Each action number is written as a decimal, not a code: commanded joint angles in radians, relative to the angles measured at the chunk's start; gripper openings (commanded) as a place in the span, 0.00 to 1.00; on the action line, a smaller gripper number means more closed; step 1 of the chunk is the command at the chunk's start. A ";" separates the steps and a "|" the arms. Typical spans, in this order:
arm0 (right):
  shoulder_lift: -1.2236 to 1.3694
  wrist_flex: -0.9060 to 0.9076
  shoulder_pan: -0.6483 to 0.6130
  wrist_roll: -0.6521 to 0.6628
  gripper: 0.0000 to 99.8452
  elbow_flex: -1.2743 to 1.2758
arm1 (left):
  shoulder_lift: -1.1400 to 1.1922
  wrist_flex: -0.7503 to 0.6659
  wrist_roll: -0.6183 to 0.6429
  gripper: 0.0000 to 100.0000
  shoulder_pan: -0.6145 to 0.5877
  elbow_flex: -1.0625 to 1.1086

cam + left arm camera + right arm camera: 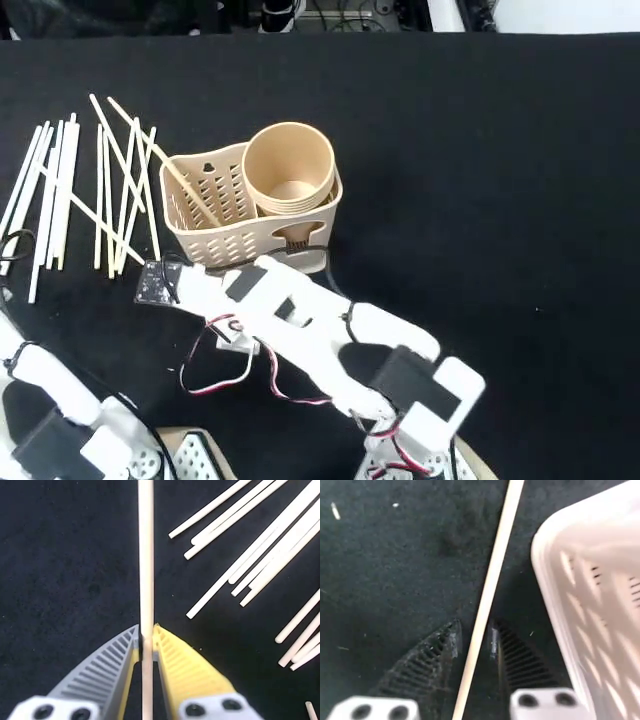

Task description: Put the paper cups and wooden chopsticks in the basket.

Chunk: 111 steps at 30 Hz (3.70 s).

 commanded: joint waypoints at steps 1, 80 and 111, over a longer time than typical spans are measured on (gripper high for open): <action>0.018 0.034 0.014 0.006 0.02 -0.073 | -0.037 -0.012 0.011 0.03 -0.001 -0.008; -1.170 -1.389 0.244 -0.744 0.01 0.688 | -1.068 -0.709 0.388 0.03 0.964 0.630; -0.564 -1.890 0.310 -0.740 0.03 0.707 | -1.069 -0.701 0.311 0.06 0.972 0.684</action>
